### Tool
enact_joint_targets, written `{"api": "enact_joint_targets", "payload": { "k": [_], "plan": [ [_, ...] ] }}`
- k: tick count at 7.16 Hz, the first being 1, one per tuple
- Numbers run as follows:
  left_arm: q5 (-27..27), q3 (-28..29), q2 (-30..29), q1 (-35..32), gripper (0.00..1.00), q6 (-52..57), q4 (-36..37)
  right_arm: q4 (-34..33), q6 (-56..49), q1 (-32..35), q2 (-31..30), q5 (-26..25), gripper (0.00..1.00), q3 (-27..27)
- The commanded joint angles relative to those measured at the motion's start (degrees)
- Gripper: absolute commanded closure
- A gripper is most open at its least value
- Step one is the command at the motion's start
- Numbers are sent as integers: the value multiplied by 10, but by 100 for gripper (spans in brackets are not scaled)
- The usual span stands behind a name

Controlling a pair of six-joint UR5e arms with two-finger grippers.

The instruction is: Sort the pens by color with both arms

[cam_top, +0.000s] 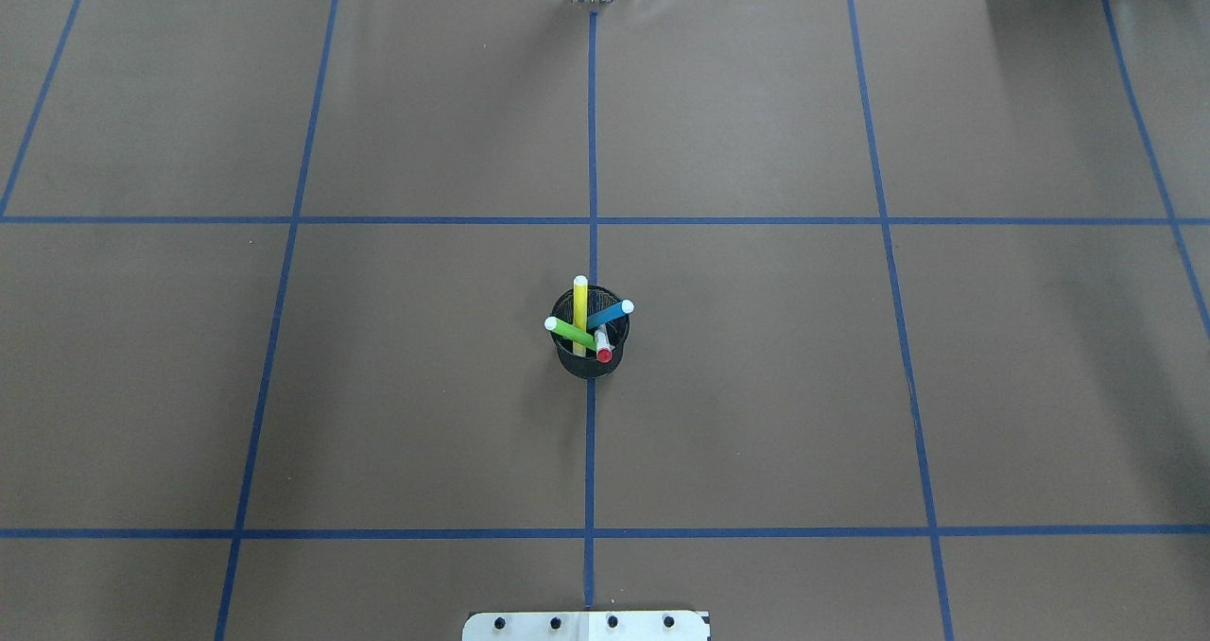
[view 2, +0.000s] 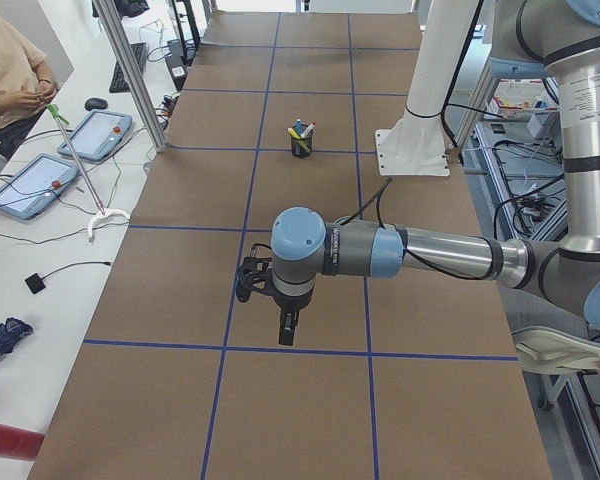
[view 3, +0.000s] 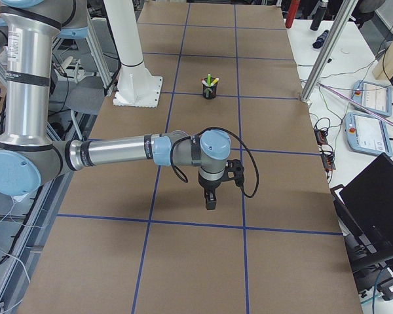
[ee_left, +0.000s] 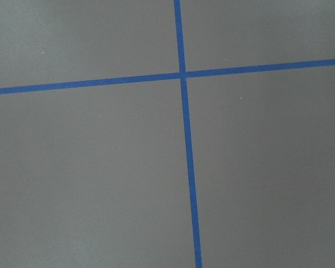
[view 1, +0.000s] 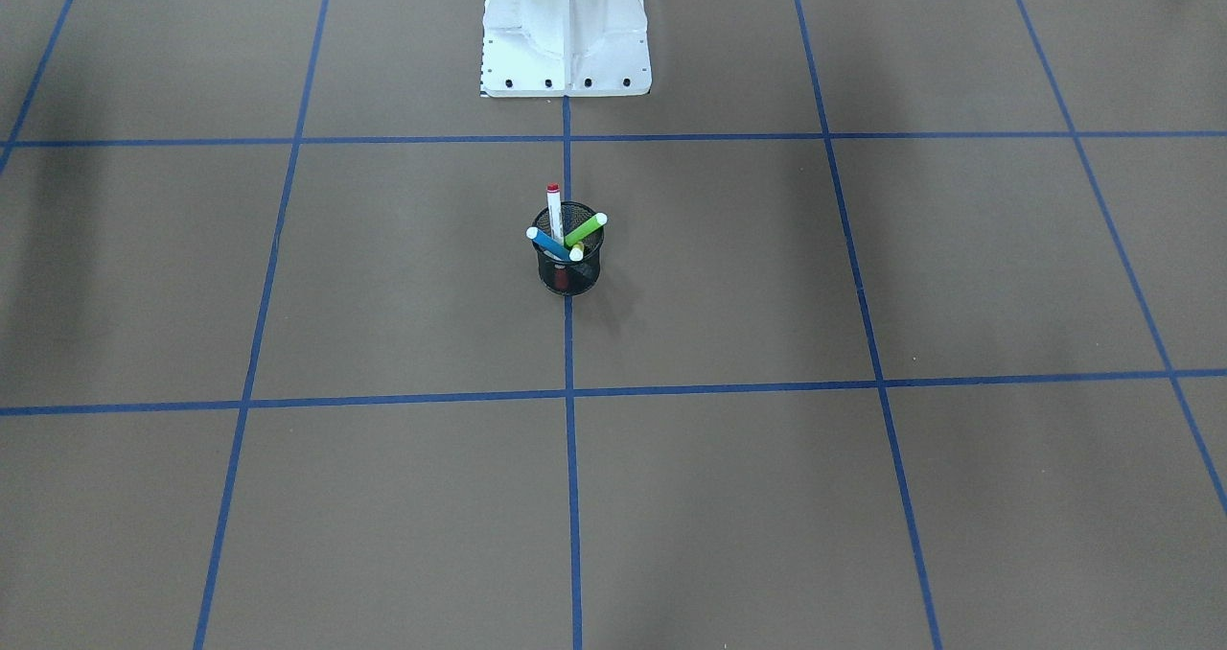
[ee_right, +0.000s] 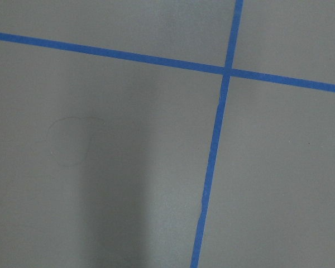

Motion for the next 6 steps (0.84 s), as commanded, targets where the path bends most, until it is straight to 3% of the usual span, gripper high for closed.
{"api": "enact_joint_targets", "payload": {
  "k": [1, 4, 6],
  "plan": [
    [-2, -19, -1, 1, 0, -6, 0, 0, -1, 0, 0, 0, 0, 3],
    [-2, -34, -4, 6, 0, -6, -1, 0, -8, 1, 4, -3, 0, 15],
    [0, -32, -37, 32, 0, -7, 3, 0, -5, 0, 19, 1, 0, 31]
  ]
}}
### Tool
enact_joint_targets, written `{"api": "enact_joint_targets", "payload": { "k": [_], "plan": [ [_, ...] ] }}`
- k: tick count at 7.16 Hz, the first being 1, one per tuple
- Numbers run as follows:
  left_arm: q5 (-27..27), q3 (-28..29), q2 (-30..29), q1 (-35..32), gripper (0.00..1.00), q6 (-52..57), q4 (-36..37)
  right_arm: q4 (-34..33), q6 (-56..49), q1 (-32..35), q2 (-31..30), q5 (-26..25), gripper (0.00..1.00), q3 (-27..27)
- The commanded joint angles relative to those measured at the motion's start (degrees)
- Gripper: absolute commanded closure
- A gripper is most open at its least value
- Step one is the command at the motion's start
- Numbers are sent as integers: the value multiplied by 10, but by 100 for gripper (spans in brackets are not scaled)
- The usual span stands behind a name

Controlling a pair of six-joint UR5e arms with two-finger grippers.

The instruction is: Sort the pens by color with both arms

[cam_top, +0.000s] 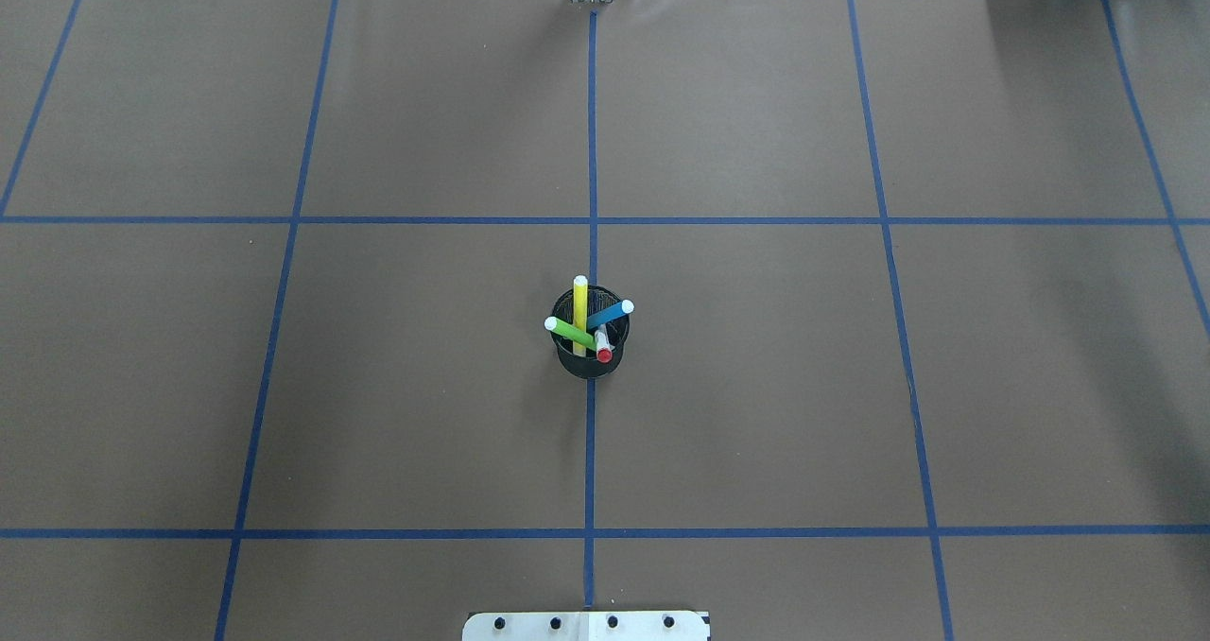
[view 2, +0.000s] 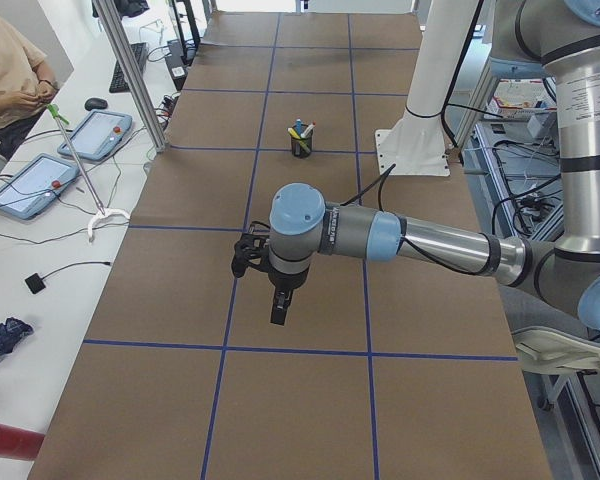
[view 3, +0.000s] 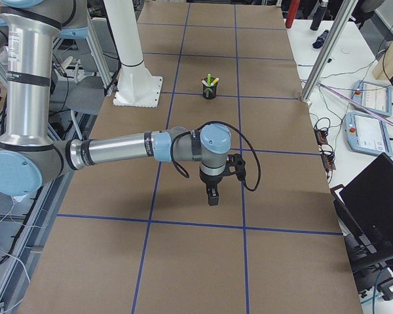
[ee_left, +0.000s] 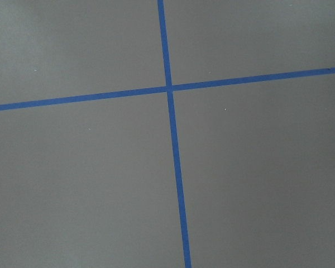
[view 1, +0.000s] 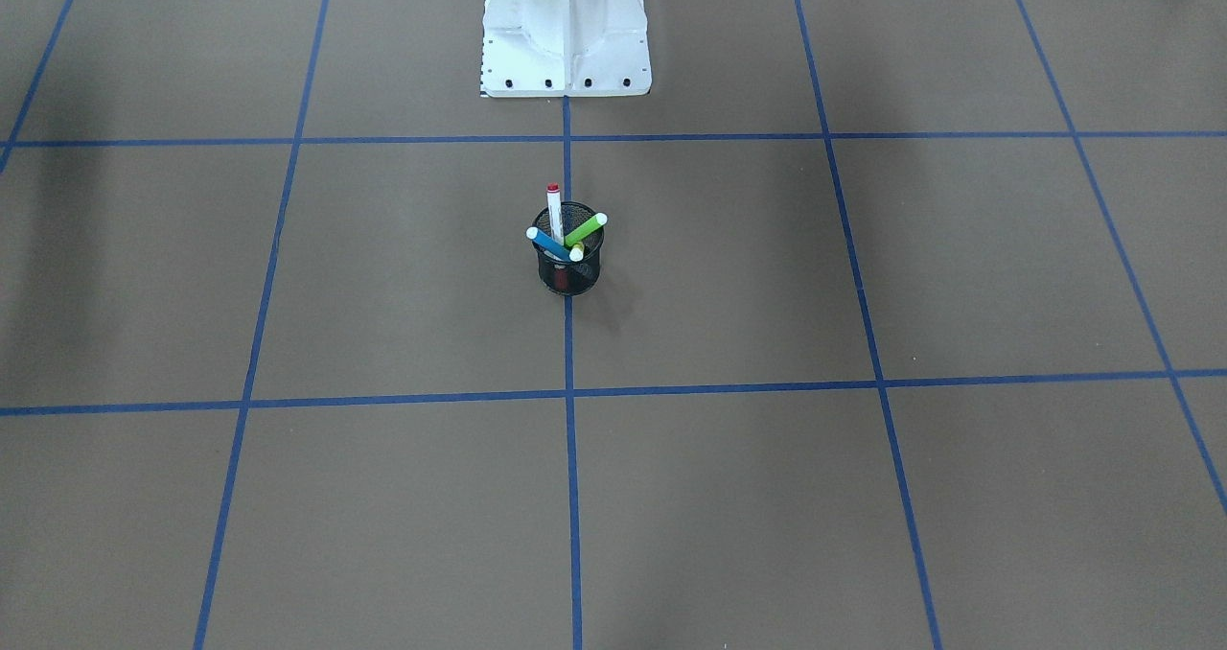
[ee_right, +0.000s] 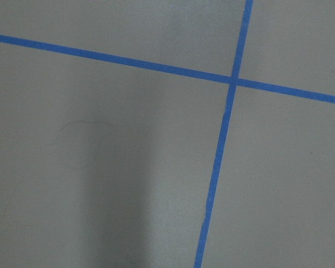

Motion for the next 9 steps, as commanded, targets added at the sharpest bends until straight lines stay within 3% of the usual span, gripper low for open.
{"api": "enact_joint_targets", "payload": {
  "k": [1, 3, 5, 8, 9],
  "plan": [
    [1, 1, -30, 13, 0, -1, -1, 0, 7, 0, 23, 3, 0, 10],
    [-2, 2, -74, 17, 0, -1, 1, 0, 7, 1, 38, 1, 0, 8],
    [-13, 23, -129, 25, 0, 0, -52, 62, 7, 3, 46, 1, 0, 6],
    [-23, 18, -140, 26, 0, 3, -80, 69, 29, 3, 73, 18, 0, -3],
    [-26, 12, -132, 31, 0, -2, -126, 78, 67, 0, 85, 18, 0, 3]
  ]
}}
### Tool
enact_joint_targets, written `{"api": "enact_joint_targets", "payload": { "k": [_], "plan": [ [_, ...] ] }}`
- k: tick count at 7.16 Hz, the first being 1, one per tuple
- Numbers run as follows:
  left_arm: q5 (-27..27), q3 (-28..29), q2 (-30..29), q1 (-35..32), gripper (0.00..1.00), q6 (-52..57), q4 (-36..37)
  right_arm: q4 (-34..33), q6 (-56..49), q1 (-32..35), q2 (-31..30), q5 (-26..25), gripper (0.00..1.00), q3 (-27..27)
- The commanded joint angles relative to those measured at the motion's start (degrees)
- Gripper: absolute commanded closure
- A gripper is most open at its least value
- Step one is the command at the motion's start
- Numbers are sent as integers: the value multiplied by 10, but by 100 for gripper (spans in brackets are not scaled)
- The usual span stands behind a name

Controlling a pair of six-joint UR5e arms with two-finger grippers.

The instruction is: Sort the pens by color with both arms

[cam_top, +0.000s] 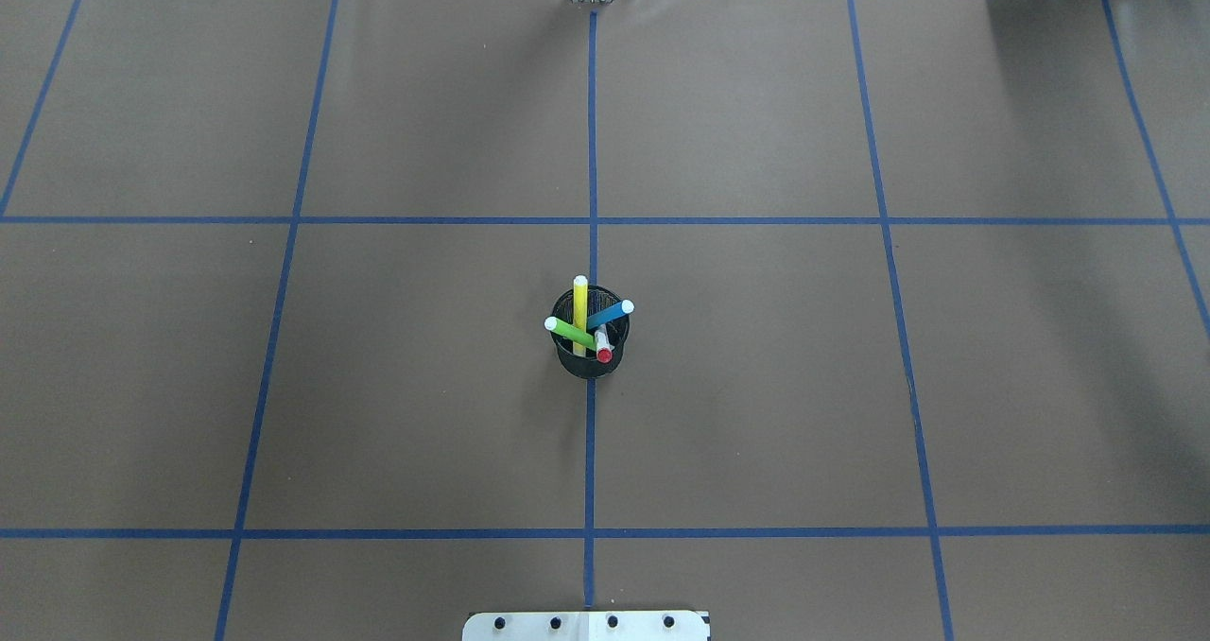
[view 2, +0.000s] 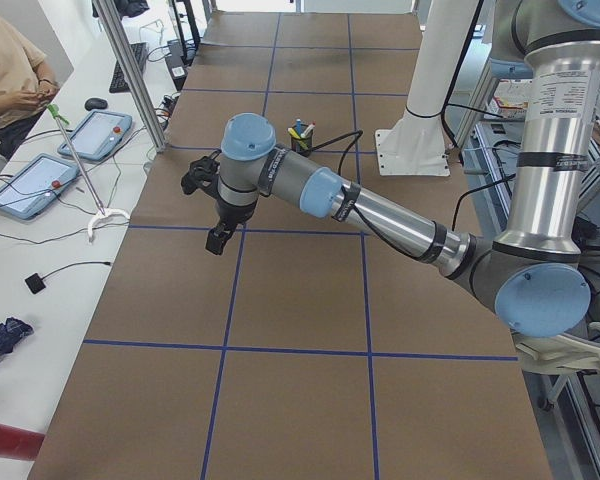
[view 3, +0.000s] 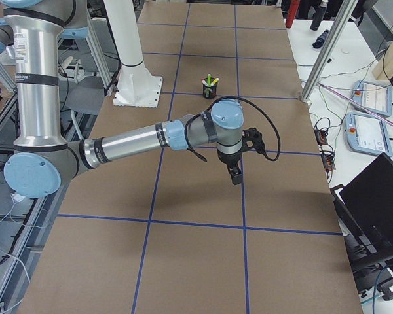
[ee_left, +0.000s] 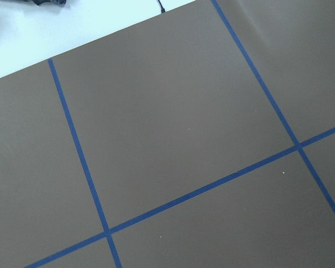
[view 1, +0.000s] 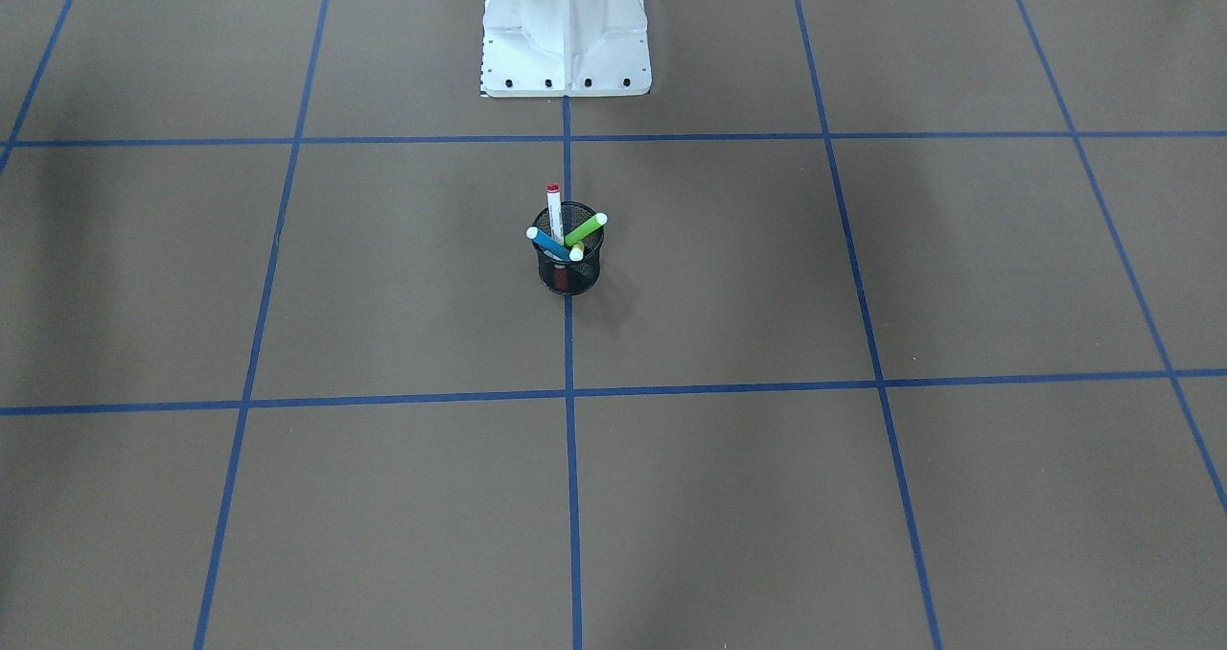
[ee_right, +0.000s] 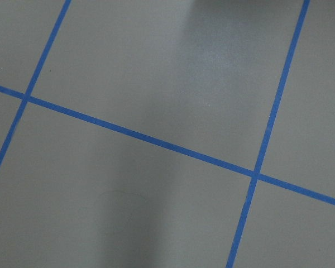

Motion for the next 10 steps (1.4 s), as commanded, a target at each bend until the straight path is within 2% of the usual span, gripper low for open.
{"api": "enact_joint_targets", "payload": {
  "k": [1, 2, 4, 5, 6, 8, 10],
  "plan": [
    [-21, -2, 3, 12, 0, -54, -54, 19, 51, -10, 39, 3, 0, 0],
    [-20, -19, -4, 69, 0, -105, -54, 20, 53, -15, 47, 3, 0, 4],
    [4, -23, -6, 111, 0, -234, -115, 20, 73, -31, 54, 39, 0, 4],
    [18, -22, -23, 138, 0, -267, -113, 21, 153, -57, 70, 38, 0, 8],
    [23, -19, -31, 167, 0, -327, -111, 43, 224, -84, 77, 20, 0, 12],
    [85, -21, -46, 224, 0, -415, -103, 62, 338, -127, 97, -7, 0, 15],
    [119, -22, -88, 260, 0, -437, -48, 61, 469, -213, 146, -72, 0, 16]
  ]
}}
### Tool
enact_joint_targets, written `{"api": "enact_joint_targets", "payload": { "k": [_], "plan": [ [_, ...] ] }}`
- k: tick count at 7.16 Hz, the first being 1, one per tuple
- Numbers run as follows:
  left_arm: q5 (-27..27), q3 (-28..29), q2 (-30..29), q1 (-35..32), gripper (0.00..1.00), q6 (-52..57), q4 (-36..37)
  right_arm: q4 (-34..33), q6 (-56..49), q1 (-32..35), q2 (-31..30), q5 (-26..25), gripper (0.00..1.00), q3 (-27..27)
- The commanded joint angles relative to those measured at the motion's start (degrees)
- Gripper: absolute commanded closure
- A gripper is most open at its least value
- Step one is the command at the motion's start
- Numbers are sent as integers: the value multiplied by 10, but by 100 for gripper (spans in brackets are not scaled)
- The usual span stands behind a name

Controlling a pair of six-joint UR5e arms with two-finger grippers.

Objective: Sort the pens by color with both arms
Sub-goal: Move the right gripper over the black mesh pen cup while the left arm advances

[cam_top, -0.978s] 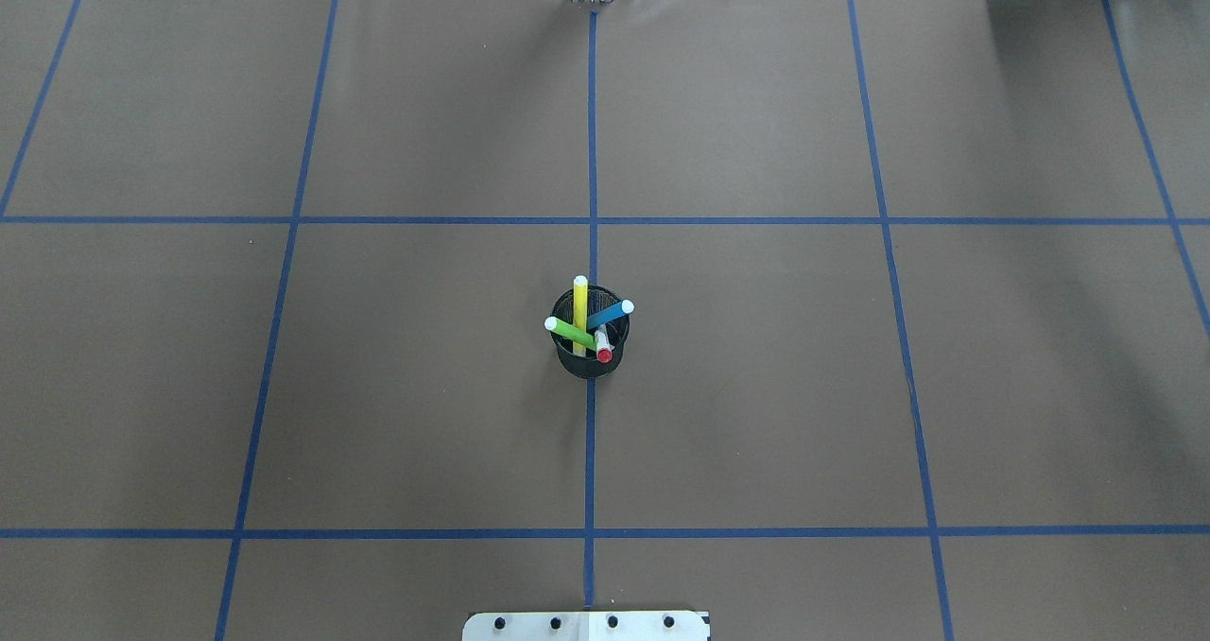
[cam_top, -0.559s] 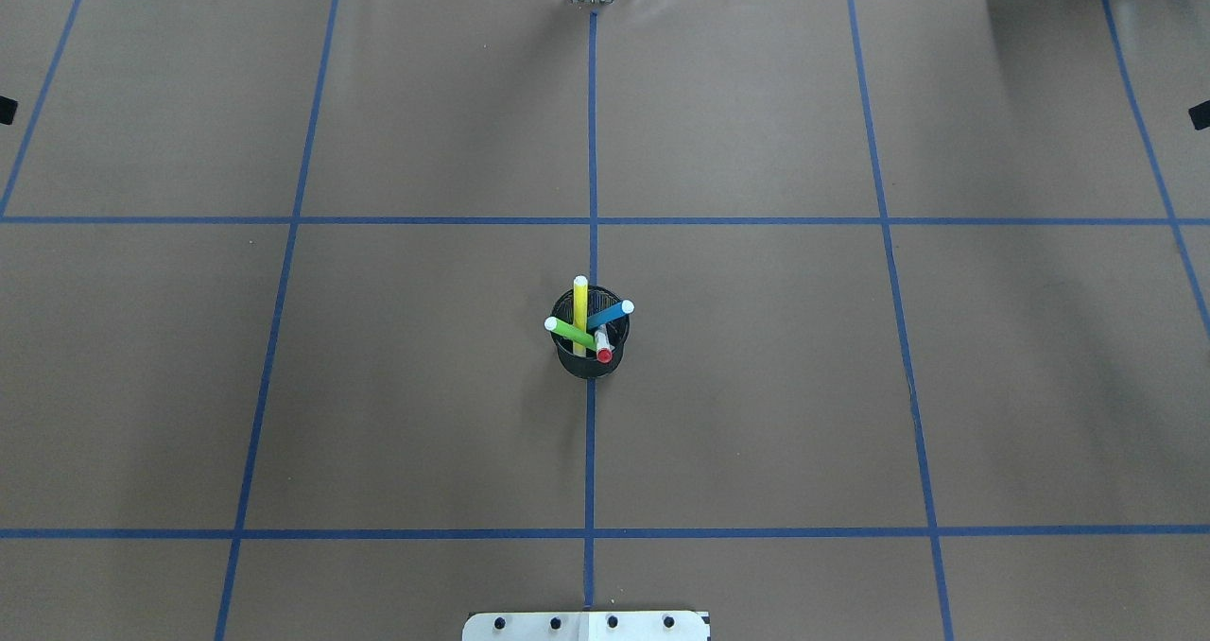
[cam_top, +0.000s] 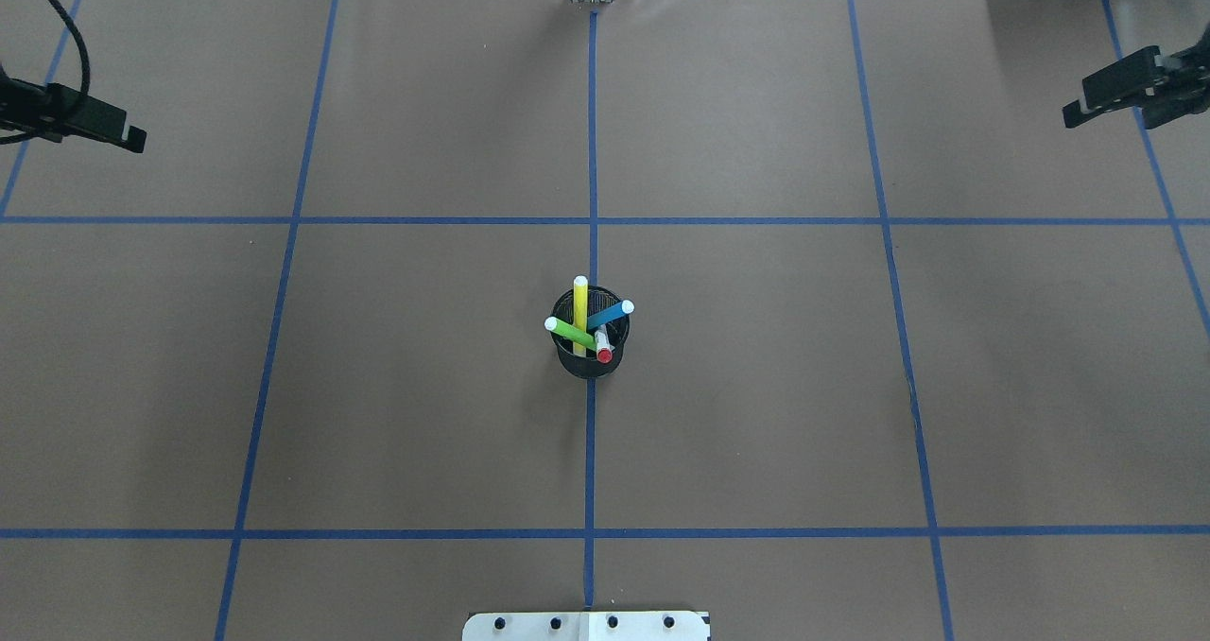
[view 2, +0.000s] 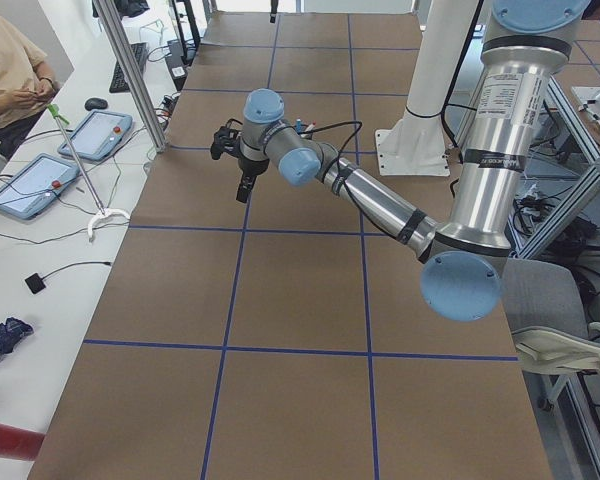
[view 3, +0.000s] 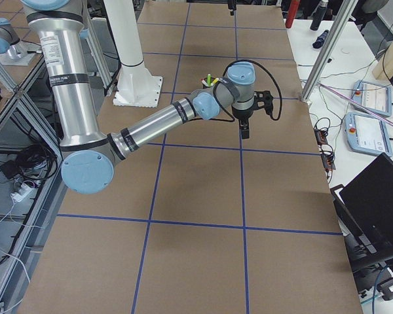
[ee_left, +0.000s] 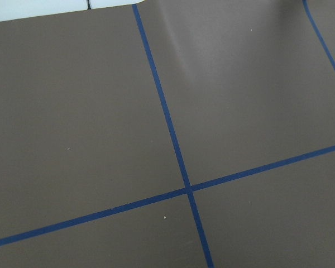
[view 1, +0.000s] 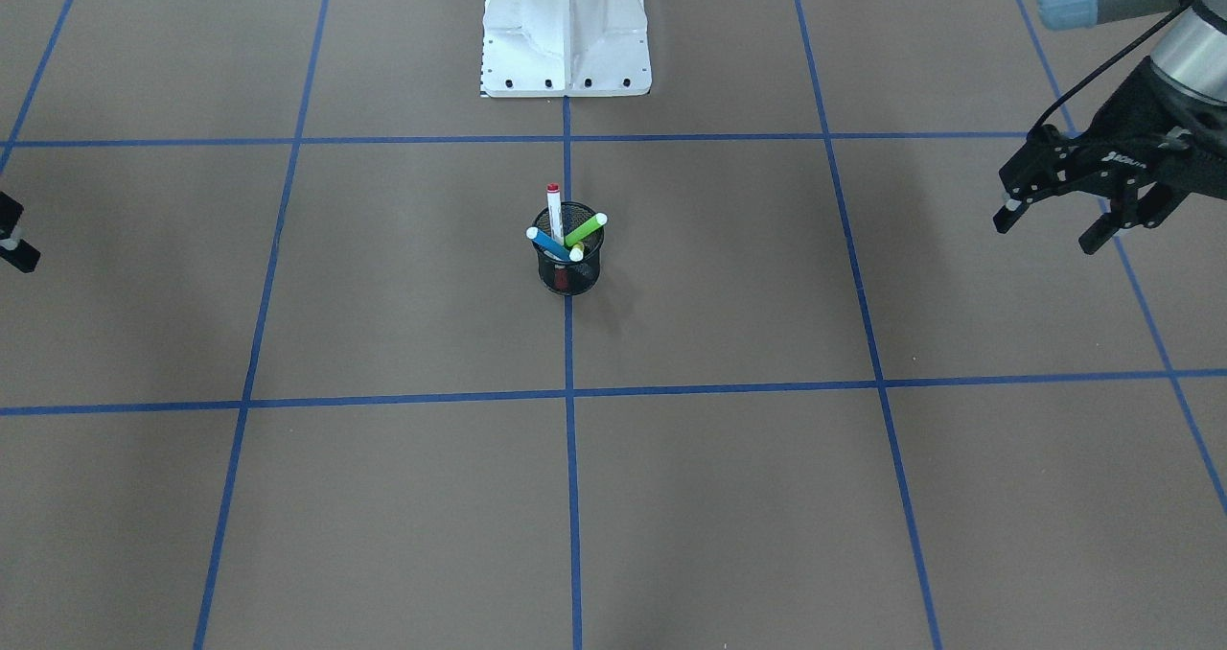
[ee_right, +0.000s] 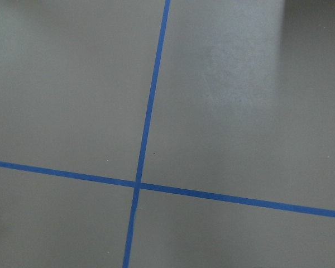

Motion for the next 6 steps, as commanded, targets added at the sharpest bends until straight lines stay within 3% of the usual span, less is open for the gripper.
{"api": "enact_joint_targets", "payload": {
  "k": [1, 2, 3, 4, 6],
  "plan": [
    [19, 0, -34, 29, 0, -26, 41, -3, 122, -96, 55, -64, 0, 0],
    [20, 0, -40, 41, 0, -31, 41, -6, 137, -134, 66, -76, 0, -2],
    [26, 1, -47, 50, 0, -52, 41, -58, 137, -161, 100, -76, 0, -4],
    [64, -1, -56, 66, 0, -68, 41, -135, 137, -195, 146, -84, 0, -6],
    [73, 1, -62, 84, 0, -76, 41, -173, 139, -255, 196, -86, 1, -13]
  ]
}}
